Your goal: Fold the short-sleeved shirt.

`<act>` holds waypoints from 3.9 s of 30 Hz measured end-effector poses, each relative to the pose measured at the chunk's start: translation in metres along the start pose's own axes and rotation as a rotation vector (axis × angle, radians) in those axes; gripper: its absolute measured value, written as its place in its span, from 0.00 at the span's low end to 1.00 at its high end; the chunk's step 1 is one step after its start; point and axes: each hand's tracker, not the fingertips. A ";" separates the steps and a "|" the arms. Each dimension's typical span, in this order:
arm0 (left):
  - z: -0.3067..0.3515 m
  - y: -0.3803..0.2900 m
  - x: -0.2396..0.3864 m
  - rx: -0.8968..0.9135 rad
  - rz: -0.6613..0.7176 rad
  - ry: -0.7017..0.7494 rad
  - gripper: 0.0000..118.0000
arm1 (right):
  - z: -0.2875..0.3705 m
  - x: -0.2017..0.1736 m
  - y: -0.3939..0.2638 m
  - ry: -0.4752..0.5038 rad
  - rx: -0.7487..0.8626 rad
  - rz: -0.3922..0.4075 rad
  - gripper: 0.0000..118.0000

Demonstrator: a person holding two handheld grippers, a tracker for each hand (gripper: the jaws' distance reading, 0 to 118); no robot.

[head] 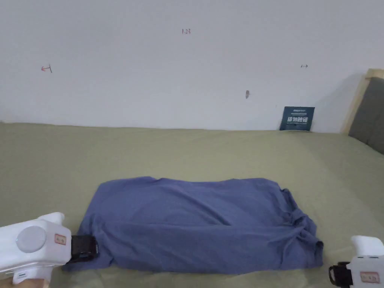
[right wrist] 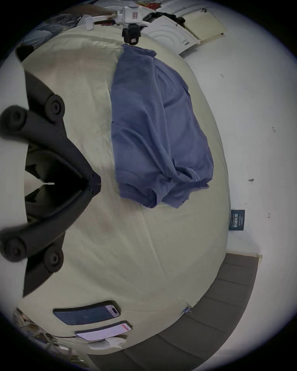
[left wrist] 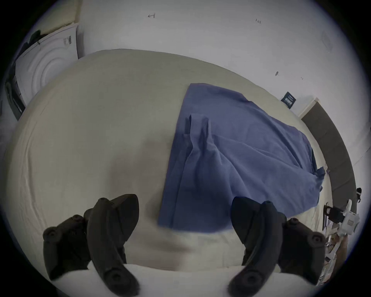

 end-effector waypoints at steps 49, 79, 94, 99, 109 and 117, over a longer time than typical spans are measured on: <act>0.097 -0.081 -0.032 -0.086 -0.045 -0.089 0.05 | 0.053 -0.003 -0.017 0.075 -0.159 0.017 0.11; 0.150 -0.004 0.017 0.047 -0.177 -0.047 0.00 | 0.086 -0.038 0.046 0.053 -0.040 0.024 0.00; -0.051 0.118 0.053 -0.066 -0.118 0.046 0.79 | 0.013 -0.028 0.087 0.060 -0.059 0.079 0.00; -0.087 0.109 0.064 -0.197 -0.157 0.087 0.77 | -0.002 -0.016 0.098 0.029 -0.053 0.088 0.00; -0.072 0.105 0.058 -0.091 -0.173 0.075 0.02 | -0.084 -0.005 0.156 -0.031 -0.072 0.117 0.92; -0.076 0.101 0.065 -0.106 -0.214 0.097 0.02 | -0.142 -0.007 0.160 -0.067 -0.233 0.014 0.56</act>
